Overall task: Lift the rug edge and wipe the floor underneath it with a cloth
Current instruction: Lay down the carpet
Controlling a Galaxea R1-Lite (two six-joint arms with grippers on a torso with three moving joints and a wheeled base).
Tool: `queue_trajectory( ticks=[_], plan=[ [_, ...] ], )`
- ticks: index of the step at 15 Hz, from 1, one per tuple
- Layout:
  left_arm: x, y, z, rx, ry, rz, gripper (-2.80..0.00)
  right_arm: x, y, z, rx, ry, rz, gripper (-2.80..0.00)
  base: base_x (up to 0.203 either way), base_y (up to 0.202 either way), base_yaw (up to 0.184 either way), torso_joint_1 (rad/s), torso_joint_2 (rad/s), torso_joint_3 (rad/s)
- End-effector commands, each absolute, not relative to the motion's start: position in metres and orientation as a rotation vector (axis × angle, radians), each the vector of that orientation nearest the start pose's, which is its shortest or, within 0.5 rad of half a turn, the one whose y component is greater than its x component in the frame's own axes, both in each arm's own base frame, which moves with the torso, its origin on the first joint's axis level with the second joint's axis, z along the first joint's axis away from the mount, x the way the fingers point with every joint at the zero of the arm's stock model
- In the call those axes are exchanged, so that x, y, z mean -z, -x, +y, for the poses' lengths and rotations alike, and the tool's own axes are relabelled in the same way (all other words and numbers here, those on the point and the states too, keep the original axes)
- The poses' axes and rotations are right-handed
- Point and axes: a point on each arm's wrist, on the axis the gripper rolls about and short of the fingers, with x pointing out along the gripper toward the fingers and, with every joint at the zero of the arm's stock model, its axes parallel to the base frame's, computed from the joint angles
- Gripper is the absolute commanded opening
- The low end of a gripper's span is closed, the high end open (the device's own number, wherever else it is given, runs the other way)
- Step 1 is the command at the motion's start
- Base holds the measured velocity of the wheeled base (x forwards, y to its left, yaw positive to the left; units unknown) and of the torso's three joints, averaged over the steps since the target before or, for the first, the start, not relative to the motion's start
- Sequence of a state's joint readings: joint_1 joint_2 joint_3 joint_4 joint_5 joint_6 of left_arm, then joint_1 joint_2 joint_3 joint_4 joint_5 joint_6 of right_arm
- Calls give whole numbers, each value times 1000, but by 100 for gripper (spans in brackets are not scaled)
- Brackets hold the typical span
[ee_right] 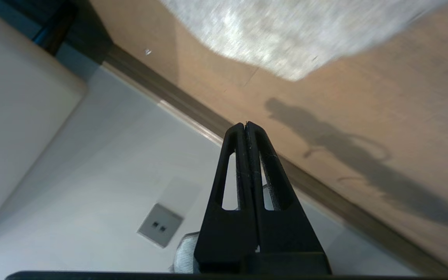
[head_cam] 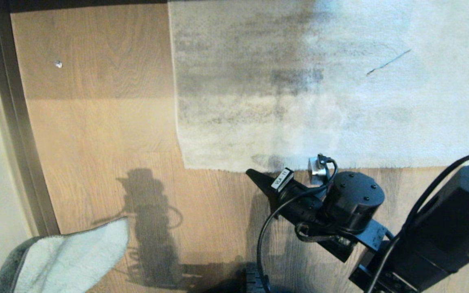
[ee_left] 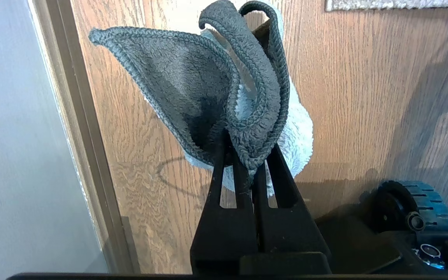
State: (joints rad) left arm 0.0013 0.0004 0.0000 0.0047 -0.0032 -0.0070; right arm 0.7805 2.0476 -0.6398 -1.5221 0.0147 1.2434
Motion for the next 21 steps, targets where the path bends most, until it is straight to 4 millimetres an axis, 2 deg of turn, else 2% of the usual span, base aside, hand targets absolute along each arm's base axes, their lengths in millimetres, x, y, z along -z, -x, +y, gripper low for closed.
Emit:
queue_trajectory(
  ticks=[1,5,10,17,21],
  plan=[
    [-75,23,0,2,8,5,-280,-121,-246,234,-765,-1232,357,-280,0,0,0,0,0,0],
    [-75,23,0,2,8,5,-280,-114,-240,229,-747,-1160,368,-280,0,0,0,0,0,0],
    [-75,23,0,2,8,5,-280,-113,-240,229,-757,-1091,341,-280,0,0,0,0,0,0],
    [-75,23,0,2,8,5,-280,-112,-244,228,-746,-1082,329,-280,0,0,0,0,0,0],
    [-75,23,0,1,8,5,-280,-95,-252,227,-699,-1064,359,-280,0,0,0,0,0,0]
  ],
)
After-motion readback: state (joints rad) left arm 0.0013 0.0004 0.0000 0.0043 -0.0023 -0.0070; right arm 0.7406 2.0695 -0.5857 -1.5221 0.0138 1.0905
